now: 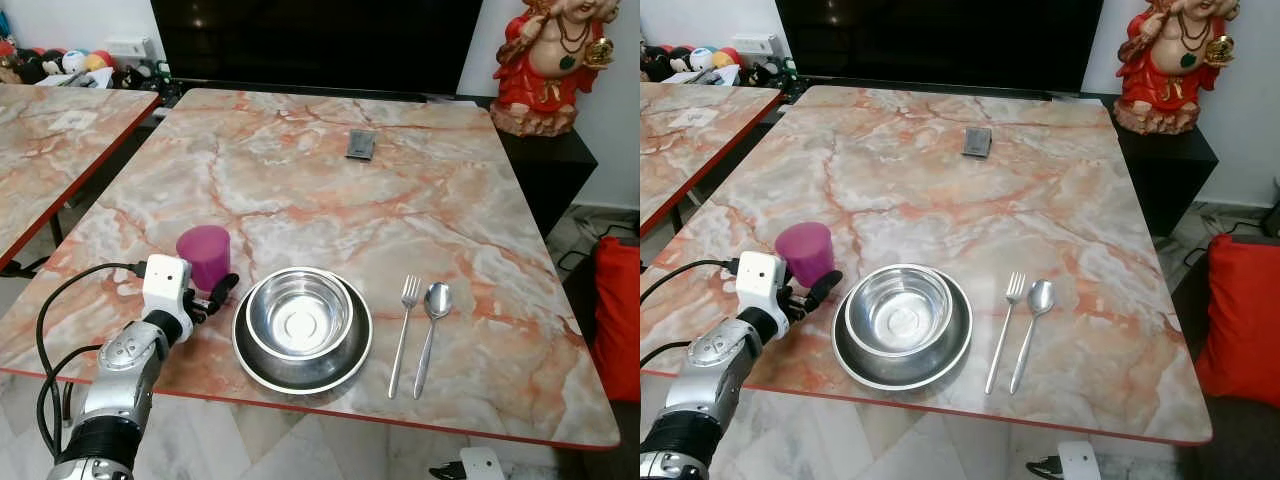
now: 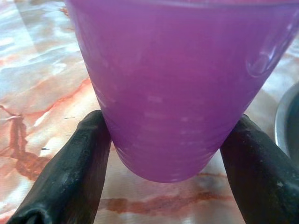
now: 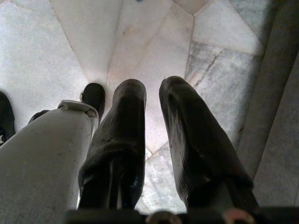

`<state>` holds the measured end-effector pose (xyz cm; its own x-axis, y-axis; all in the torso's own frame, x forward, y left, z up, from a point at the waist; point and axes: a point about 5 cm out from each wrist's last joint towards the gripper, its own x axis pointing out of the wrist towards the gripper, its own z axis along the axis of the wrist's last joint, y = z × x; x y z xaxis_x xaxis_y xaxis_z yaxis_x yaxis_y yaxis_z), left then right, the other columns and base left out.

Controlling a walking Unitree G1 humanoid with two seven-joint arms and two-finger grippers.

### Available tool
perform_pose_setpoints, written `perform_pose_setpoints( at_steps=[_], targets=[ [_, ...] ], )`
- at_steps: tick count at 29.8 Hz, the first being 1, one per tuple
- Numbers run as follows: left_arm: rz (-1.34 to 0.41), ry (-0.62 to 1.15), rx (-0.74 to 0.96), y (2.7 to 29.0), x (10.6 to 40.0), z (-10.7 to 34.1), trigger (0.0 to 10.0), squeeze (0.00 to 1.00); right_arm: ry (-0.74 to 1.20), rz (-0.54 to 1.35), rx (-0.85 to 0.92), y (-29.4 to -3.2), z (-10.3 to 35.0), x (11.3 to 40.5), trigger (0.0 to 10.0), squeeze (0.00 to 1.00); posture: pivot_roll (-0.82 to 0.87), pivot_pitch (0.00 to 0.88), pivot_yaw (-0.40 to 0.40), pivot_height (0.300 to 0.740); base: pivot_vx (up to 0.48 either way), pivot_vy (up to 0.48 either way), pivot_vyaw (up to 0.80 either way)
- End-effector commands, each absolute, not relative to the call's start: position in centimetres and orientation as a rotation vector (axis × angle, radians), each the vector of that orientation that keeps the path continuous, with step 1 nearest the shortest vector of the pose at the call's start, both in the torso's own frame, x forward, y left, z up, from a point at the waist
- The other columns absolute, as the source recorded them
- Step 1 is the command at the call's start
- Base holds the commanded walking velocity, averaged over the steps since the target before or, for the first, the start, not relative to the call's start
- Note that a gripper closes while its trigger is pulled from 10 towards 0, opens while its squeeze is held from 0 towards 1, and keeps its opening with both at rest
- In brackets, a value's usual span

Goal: Setting the table

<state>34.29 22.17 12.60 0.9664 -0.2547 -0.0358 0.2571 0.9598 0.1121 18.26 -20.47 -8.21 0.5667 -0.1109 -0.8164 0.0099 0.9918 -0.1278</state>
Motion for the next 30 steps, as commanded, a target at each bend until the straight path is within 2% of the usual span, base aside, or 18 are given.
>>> perform_pose_setpoints(
  at_steps=[1,28,29,30],
  targets=[
    [-0.248,0.023,0.167,22.2,34.5,12.7,10.0,0.0,0.977,-0.075,-0.109,-20.5,-8.4,17.9,10.0,0.0,0.02,0.125,-0.012,0.74,0.0,0.0,0.0],
    [-0.17,0.054,0.162,21.1,35.0,10.9,10.0,0.0,0.98,-0.077,-0.11,-20.5,-8.4,17.8,10.0,0.0,0.02,0.136,-0.018,0.74,0.0,0.0,0.0],
    [-0.17,0.054,0.164,21.1,35.0,10.9,10.0,0.12,0.98,-0.076,-0.111,-20.5,-8.4,17.8,10.0,0.0,0.02,0.136,-0.018,0.74,0.0,0.0,0.0],
    [-0.171,0.054,0.167,21.2,35.0,10.9,10.0,0.31,0.98,-0.075,-0.111,-20.5,-8.4,17.8,10.0,0.0,0.02,0.136,-0.018,0.74,0.0,0.0,0.0]
  ],
)
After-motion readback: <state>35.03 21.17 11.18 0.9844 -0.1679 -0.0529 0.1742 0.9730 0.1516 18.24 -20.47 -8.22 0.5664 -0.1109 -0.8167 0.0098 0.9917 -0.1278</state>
